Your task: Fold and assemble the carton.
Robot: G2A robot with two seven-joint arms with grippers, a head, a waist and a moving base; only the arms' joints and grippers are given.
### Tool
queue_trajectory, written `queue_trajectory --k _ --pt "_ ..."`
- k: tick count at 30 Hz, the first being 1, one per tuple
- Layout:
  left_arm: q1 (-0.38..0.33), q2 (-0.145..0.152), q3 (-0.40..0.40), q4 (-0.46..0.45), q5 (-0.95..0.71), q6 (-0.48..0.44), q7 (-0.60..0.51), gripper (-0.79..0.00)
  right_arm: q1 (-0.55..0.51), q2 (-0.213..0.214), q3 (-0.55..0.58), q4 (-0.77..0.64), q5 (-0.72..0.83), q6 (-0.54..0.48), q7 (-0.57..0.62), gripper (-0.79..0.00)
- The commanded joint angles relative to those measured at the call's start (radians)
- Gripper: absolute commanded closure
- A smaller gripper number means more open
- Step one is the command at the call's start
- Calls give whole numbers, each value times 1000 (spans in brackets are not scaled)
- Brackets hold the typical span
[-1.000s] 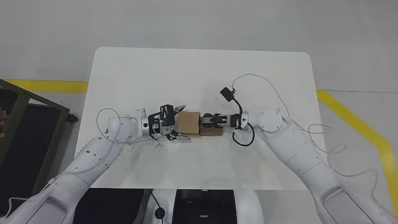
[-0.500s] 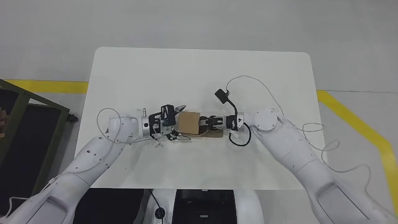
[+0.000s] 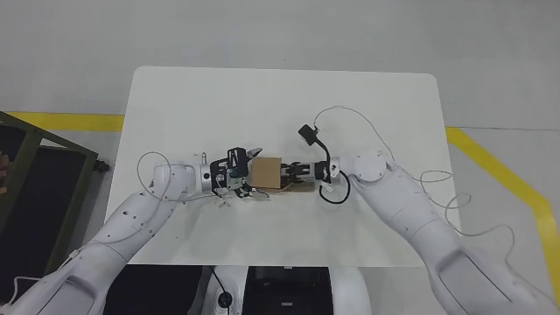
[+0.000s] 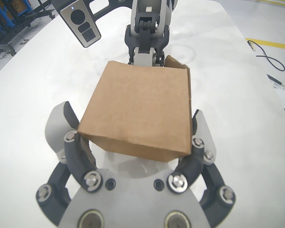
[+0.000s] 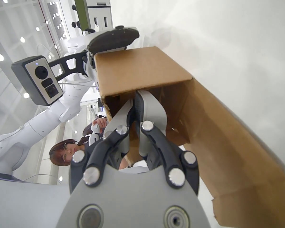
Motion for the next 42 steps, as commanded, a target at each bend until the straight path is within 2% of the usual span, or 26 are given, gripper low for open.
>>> queue_trajectory --k 1,7,12,17,24,29,42 --pt "-1 0 -2 4 1 0 3 -785 4 0 10 20 14 -20 17 0" --pt "1 2 -6 6 3 2 8 -785 -4 28 72 39 11 -63 29 0" --pt "3 2 -7 4 3 2 8 -785 -31 71 146 -24 -55 -57 3 0" --pt "4 2 -8 2 3 2 7 -785 -97 122 232 -147 -153 14 -31 0" --pt "6 2 -10 2 1 4 6 -785 -227 165 283 -346 -202 142 36 0" --pt "6 1 -7 -3 5 3 2 -785 -256 163 277 -362 -177 158 -1 0" --pt "10 4 -16 -3 6 2 4 -785 -150 101 147 -258 -139 124 -63 0"
